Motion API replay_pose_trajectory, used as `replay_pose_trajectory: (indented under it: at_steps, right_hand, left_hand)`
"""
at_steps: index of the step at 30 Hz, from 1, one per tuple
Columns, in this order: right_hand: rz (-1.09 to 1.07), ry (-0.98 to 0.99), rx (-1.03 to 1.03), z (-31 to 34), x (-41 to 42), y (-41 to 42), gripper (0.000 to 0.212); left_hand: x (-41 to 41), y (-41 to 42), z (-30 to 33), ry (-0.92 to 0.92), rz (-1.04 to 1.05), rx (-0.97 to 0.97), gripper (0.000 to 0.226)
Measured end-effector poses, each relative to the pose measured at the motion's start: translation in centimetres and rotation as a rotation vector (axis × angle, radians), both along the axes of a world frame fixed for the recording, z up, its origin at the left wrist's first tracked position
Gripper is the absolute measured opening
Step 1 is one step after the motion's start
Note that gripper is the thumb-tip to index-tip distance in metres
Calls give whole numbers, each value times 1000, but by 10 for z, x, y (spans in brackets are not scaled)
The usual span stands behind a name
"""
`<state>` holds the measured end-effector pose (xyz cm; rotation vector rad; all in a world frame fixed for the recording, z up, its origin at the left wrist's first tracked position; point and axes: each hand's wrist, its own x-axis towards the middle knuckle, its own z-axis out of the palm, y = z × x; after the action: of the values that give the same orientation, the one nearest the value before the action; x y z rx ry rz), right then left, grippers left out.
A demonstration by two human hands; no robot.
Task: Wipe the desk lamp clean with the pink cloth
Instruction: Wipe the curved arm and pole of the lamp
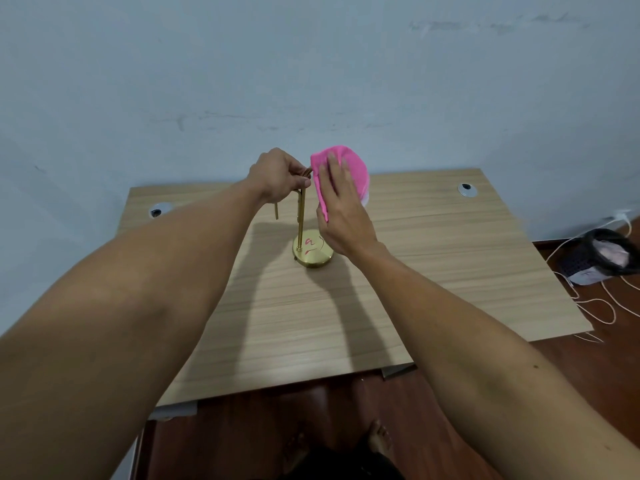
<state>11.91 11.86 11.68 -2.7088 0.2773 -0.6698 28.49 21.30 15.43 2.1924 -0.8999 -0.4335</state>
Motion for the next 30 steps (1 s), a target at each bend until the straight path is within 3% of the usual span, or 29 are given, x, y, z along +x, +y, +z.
replay_pose_trajectory:
  at_steps: [3, 8, 13, 18, 22, 26, 30]
  right_hand:
    - [-98, -1, 136, 0, 3, -2, 75]
    - [74, -5, -86, 2, 0, -4, 72]
    - [-102, 11, 75, -2, 2, -8, 76]
    - [12, -20, -26, -1, 0, -7, 73]
    - [-155, -32, 155, -2, 4, -7, 75]
    - [-22, -52, -1, 2, 2, -2, 69]
    - [-112, -77, 36, 4, 0, -10, 68]
  left_hand:
    - [-2, 0, 2, -11, 7, 11, 5]
    - [2, 0, 0, -13, -16, 24, 6]
    - [-2, 0, 3, -8, 0, 14, 7]
    - [0, 1, 2, 1, -8, 24, 9]
    - [-2, 0, 4, 10, -6, 20, 6]
    - [1, 0, 4, 7, -12, 31, 9]
    - [-1, 0, 6, 5, -20, 37, 10]
